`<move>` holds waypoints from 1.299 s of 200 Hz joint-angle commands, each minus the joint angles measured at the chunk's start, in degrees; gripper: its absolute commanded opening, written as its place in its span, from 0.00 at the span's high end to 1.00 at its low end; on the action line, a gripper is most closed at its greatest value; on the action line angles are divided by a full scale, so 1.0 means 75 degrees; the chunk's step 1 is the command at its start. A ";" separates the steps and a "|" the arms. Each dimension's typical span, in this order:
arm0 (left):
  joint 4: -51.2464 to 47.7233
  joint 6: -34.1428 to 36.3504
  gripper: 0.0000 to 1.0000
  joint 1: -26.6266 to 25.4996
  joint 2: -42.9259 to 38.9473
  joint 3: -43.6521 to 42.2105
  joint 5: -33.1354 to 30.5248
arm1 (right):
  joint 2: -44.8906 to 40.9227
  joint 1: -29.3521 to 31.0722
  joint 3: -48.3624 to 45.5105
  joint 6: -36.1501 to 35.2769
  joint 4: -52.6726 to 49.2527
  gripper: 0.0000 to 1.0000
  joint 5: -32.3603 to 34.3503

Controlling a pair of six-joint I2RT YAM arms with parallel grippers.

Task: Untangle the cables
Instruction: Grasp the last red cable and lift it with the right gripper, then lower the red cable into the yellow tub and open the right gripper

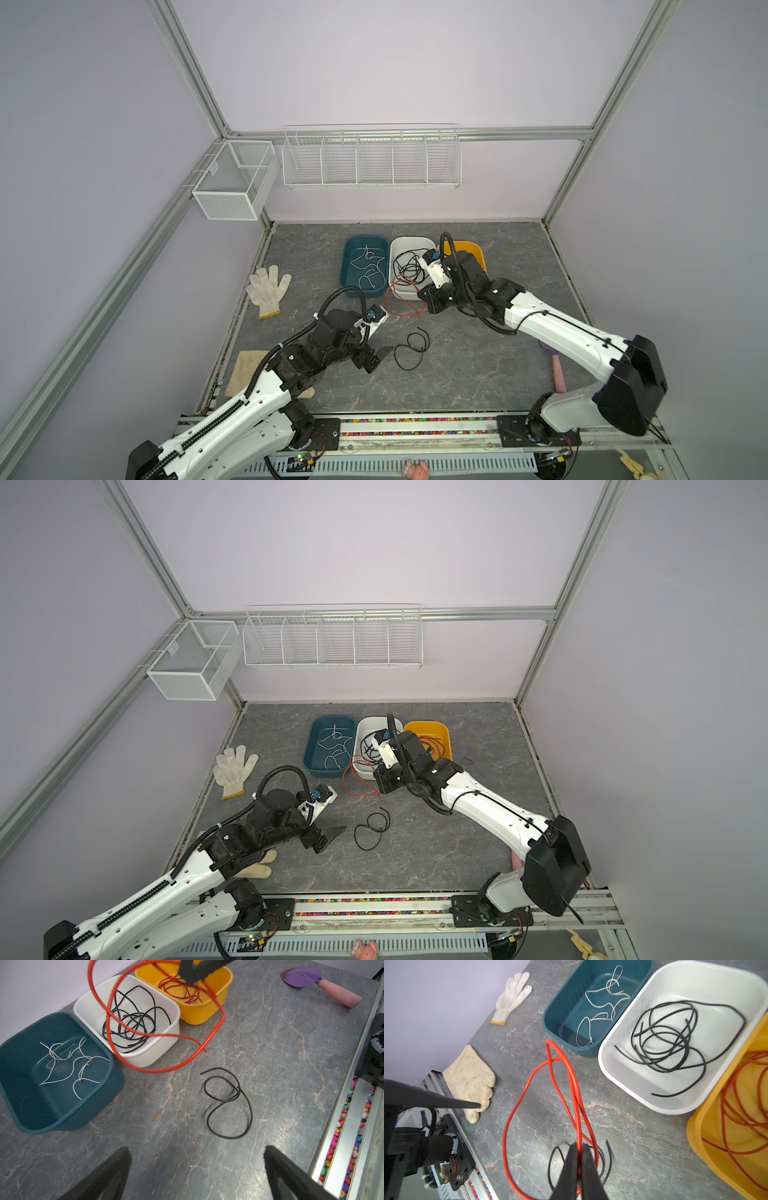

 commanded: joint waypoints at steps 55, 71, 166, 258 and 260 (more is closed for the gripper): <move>0.0100 0.0153 0.01 -0.0046 -0.0041 -0.0086 -0.0138 | -0.1286 -0.1688 0.0095 0.0725 -0.0789 0.93 0.1359; 0.0107 0.0137 0.01 -0.0058 -0.0028 -0.0086 -0.0160 | -0.1249 -0.2268 0.0022 0.1058 -0.0720 0.93 0.1242; 0.0111 0.0125 0.01 -0.0068 -0.0031 -0.0086 -0.0205 | 0.0870 -0.3886 0.0032 0.2002 0.0434 0.93 0.0159; 0.0128 0.0124 0.01 -0.0062 0.0051 -0.0062 -0.0210 | 0.1987 -0.3985 0.0259 0.2195 0.0455 0.90 0.0188; 0.0126 0.0129 0.01 -0.0061 0.0053 -0.0059 -0.0210 | 0.1986 -0.3985 0.0259 0.2198 0.0450 0.90 0.0194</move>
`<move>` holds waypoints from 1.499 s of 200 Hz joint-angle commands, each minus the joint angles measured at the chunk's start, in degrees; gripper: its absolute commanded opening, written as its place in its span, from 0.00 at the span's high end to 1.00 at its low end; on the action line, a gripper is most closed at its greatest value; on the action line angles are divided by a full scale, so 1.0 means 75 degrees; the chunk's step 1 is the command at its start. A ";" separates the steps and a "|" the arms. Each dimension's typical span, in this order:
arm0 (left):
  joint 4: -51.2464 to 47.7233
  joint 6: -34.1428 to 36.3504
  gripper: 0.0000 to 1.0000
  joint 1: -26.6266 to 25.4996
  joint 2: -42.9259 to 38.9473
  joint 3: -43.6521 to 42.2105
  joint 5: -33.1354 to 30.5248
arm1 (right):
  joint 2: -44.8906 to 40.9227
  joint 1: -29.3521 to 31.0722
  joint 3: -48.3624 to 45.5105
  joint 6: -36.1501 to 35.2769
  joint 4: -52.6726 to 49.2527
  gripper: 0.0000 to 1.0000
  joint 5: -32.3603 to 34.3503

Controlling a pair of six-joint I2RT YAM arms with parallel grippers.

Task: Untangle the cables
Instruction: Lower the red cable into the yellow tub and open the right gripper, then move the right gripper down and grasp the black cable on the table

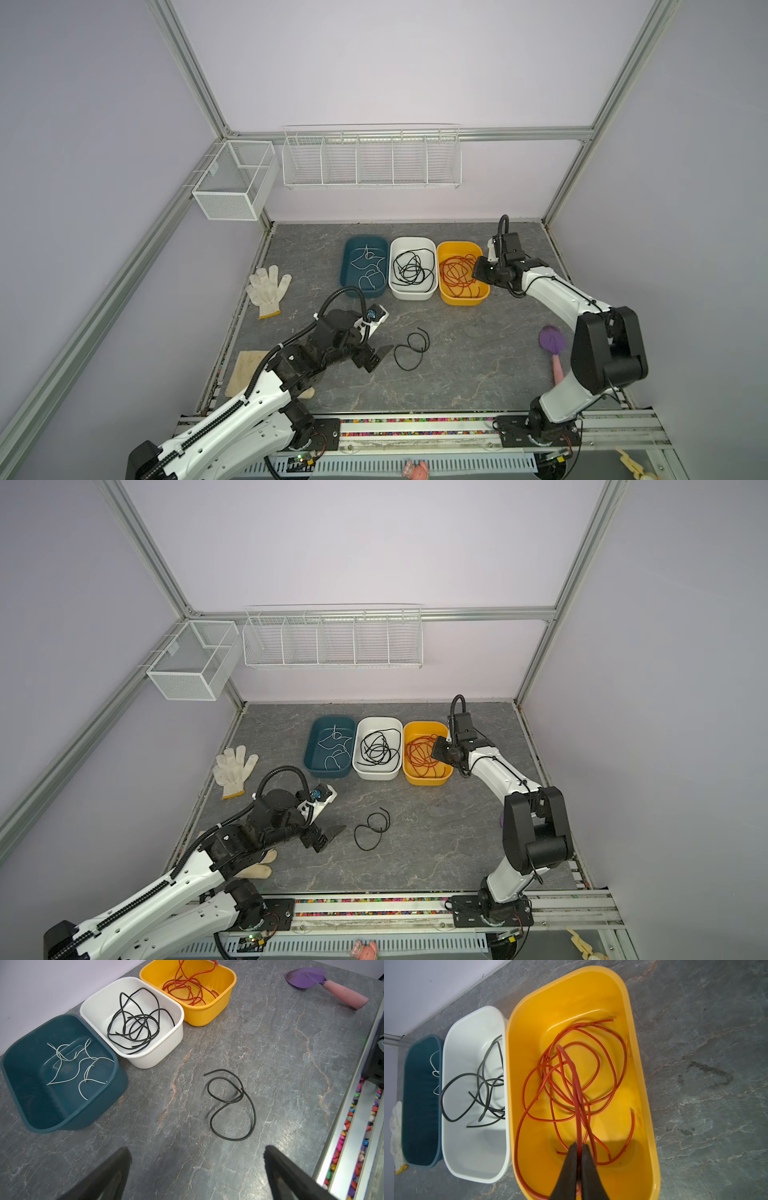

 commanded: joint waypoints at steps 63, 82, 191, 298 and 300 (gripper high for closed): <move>0.0067 0.0131 0.01 -0.0033 0.0053 -0.0050 -0.0036 | -0.0188 -0.0038 0.0160 0.0026 -0.0109 0.83 -0.0121; 0.0066 0.0143 0.01 -0.0038 0.0050 -0.0050 -0.0037 | -0.0398 -0.0023 0.0036 0.0043 -0.0108 0.75 -0.0323; 0.0069 0.0120 0.01 -0.0042 -0.0012 -0.0074 -0.0064 | -0.2341 0.3071 -0.2565 -0.0334 0.0066 0.35 -0.1387; 0.0029 0.0549 0.00 -0.0096 -0.0071 -0.0146 0.0544 | -0.1496 0.5507 -0.2380 -0.1084 -0.0106 0.35 0.0118; 0.0064 0.0598 0.00 -0.0115 -0.0092 -0.0177 0.0549 | -0.1480 0.5521 -0.2377 -0.1087 -0.0105 0.35 0.0158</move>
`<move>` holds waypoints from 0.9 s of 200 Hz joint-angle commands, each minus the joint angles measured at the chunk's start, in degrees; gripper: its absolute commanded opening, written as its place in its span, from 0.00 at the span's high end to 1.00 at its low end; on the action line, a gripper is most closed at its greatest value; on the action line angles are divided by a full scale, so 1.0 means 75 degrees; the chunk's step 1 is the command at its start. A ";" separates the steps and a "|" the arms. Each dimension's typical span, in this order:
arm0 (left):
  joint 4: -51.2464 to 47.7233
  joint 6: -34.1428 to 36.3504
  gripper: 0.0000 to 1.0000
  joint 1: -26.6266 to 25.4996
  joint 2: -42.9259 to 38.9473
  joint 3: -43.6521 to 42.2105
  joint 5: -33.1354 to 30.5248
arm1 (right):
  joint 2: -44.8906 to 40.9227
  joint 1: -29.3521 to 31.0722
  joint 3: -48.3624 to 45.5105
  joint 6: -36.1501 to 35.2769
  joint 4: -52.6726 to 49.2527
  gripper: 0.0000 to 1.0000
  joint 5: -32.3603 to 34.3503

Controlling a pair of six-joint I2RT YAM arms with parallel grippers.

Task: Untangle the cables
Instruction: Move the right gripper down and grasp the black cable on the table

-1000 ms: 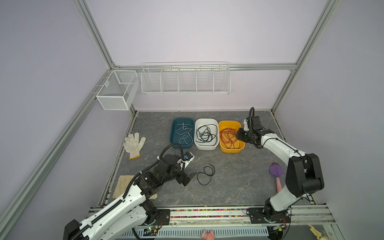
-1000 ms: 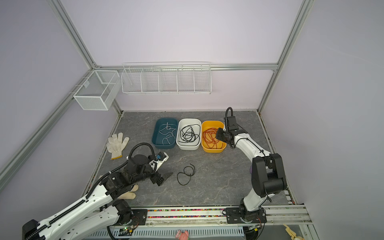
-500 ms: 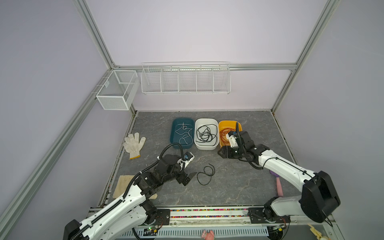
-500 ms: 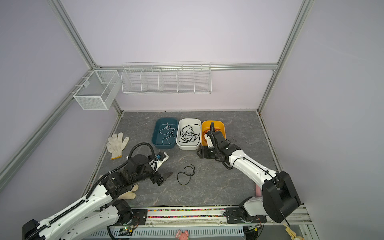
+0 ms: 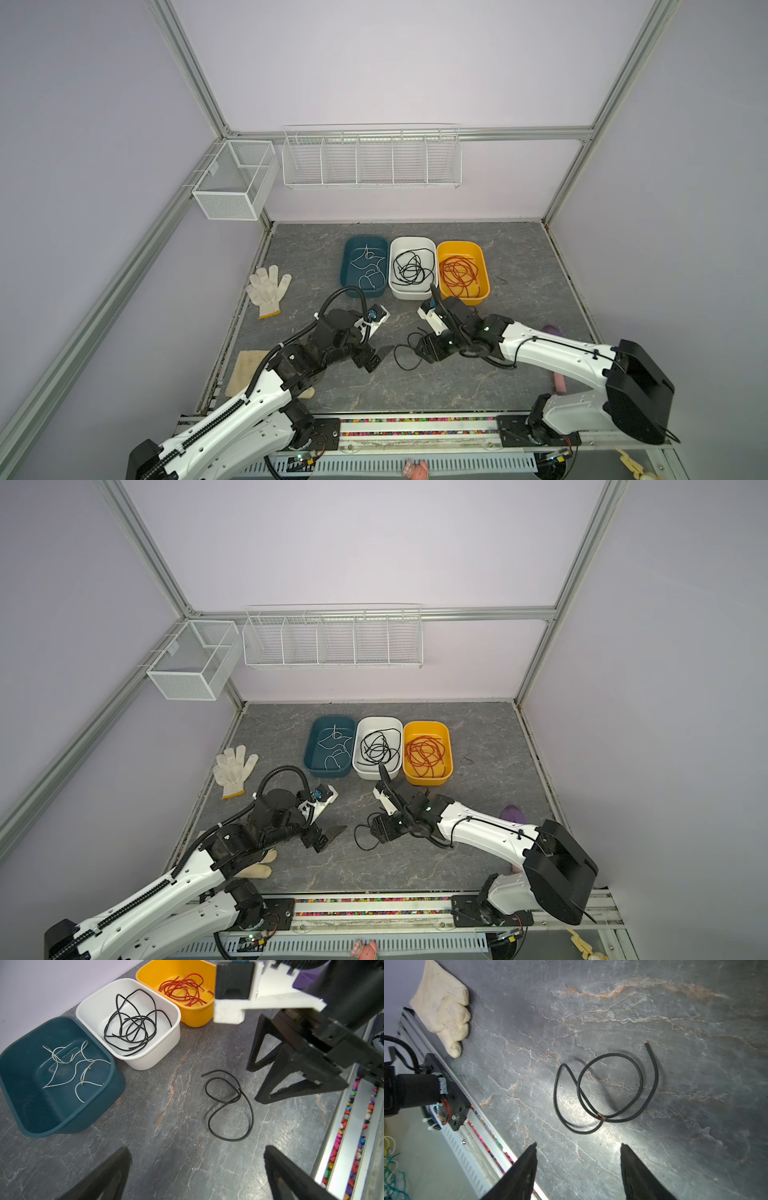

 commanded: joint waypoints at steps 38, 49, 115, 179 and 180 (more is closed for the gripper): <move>0.0505 0.0648 0.01 -0.0431 -0.0981 -0.0685 0.0237 | 0.0699 0.0638 0.0306 -0.0502 -0.0033 0.35 0.0961; 0.0575 0.0693 0.01 -0.0430 -0.1130 -0.0755 0.0194 | 0.0800 0.0749 0.0337 -0.0551 -0.0028 0.36 0.1091; 0.0553 0.0829 0.02 -0.0462 -0.1120 -0.0823 0.0413 | 0.1339 0.0912 0.0571 -0.0666 0.0086 0.43 0.1697; 0.0478 0.0611 0.01 -0.0462 -0.0994 -0.0770 -0.0150 | 0.1720 0.0945 0.0624 -0.0741 0.0220 0.58 0.1745; 0.0477 0.0609 0.01 -0.0458 -0.0987 -0.0762 -0.0151 | 0.1721 0.0946 0.0621 -0.0732 0.0221 0.59 0.1740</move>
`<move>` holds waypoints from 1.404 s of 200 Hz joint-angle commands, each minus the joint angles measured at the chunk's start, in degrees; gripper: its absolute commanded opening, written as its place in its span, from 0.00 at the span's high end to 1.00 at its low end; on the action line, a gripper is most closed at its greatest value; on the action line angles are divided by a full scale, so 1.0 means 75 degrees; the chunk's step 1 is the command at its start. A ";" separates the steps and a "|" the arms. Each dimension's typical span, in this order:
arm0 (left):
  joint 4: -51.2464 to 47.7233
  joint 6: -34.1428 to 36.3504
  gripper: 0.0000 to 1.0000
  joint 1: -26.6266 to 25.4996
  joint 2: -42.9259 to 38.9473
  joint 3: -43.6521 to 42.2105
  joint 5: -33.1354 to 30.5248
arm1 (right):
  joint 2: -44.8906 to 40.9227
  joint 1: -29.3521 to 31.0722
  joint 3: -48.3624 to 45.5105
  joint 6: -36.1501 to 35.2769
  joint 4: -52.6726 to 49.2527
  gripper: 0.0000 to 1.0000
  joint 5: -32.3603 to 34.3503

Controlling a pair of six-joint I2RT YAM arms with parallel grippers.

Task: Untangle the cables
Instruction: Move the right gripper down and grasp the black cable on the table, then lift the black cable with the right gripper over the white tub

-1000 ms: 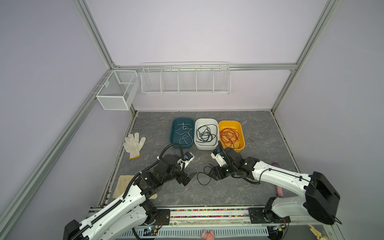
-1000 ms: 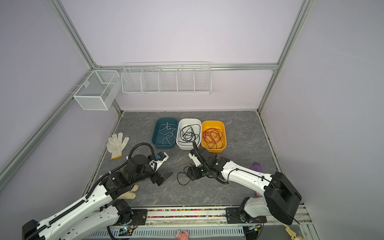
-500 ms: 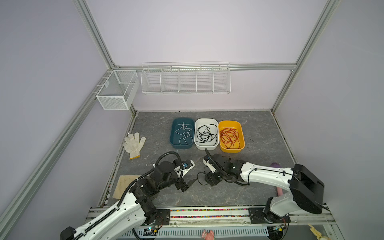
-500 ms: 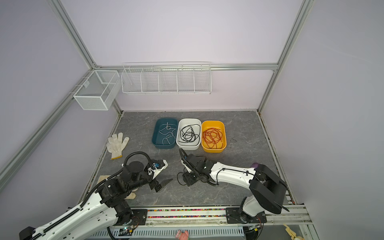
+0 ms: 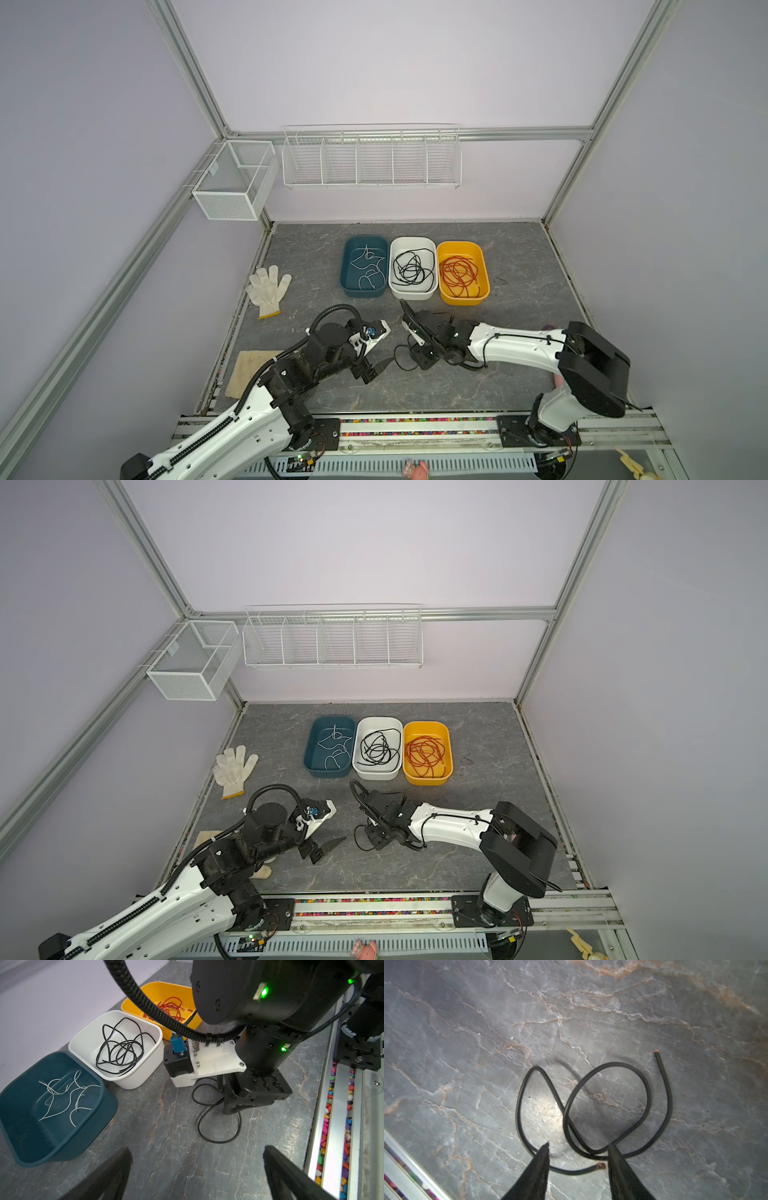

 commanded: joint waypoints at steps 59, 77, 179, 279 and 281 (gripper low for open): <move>0.0028 -0.0093 0.01 -0.0032 0.0209 0.0028 -0.0265 | 0.0088 0.0071 0.0123 -0.0075 0.0143 0.87 0.0371; 0.0099 -0.0223 0.01 -0.0026 0.0276 0.0050 -0.0514 | -0.0105 0.0069 0.0062 -0.0076 0.0167 0.92 0.0431; 0.0613 -0.1586 0.01 0.0150 0.0529 0.0388 -0.1474 | -0.1777 -0.0297 0.0417 -0.0107 -0.0441 0.93 0.0541; 0.0760 -0.2094 0.01 0.0220 0.0547 0.0424 -0.1803 | -0.1093 -0.2449 0.2885 -0.0128 -0.0993 0.93 -0.1071; 0.0765 -0.2118 0.01 0.0221 0.0561 0.0434 -0.1816 | -0.1033 -0.2502 0.2950 -0.0121 -0.0990 0.93 -0.1100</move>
